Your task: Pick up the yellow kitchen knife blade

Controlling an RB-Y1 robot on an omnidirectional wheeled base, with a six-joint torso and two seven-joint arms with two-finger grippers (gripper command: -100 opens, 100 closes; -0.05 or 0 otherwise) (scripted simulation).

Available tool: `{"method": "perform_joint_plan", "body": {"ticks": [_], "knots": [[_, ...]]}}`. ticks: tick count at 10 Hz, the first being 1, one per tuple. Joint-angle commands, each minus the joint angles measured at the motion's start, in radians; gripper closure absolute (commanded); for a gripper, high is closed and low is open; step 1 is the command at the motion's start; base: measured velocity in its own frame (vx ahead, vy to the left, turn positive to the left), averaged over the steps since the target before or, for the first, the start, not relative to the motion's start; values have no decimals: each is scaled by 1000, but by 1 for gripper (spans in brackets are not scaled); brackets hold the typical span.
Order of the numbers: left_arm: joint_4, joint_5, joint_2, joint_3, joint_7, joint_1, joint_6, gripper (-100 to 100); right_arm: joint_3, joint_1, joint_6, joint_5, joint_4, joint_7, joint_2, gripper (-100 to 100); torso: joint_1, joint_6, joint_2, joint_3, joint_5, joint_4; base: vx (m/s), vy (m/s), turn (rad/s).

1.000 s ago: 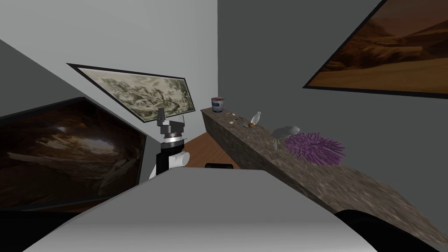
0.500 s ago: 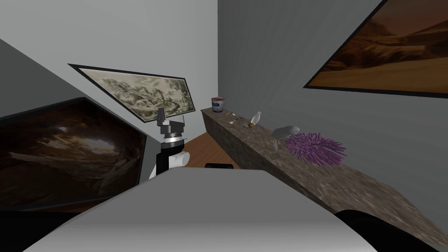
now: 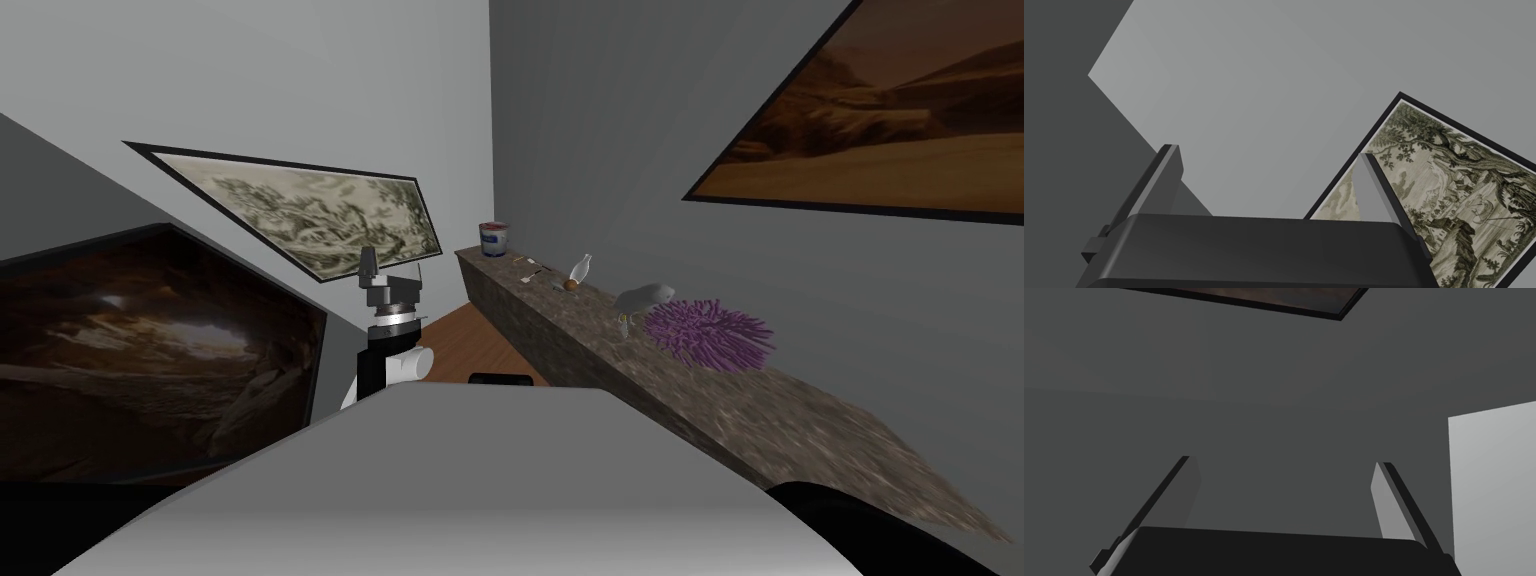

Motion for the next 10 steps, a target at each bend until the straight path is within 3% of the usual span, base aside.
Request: {"method": "perform_joint_plan", "body": {"ticks": [1, 4, 5, 6, 10], "knots": [[0, 0, 0, 0, 0, 0, 0, 0, 2, 2, -3, -50, -5, 4, 3, -100, 0, 0, 0, 0, 0, 0, 0, 0, 0], [0, 0, 0, 0, 0, 0, 0, 0, 2, 2, -3, -134, -5, 4, 3, -100, 0, 0, 0, 0, 0, 0, 0, 0, 0], [0, 0, 0, 0, 0, 0, 0, 0, -50, 49, -29, -169, 21, 32, -43, -100, 0, 0, 0, 0, 0, 0, -2, -35, -149], [0, 0, 0, 0, 0, 0, 0, 0, -57, 49, -29, -183, 21, 32, -63, -100, -2, 0, 0, 0, 0, 0, -1, -40, -101], [0, 0, 0, 0, 0, 0, 0, 0, -57, 49, -29, -293, 21, 32, -63, -100, 0, 0, 0, 0, 0, 0, -2, -6, 5]]}}
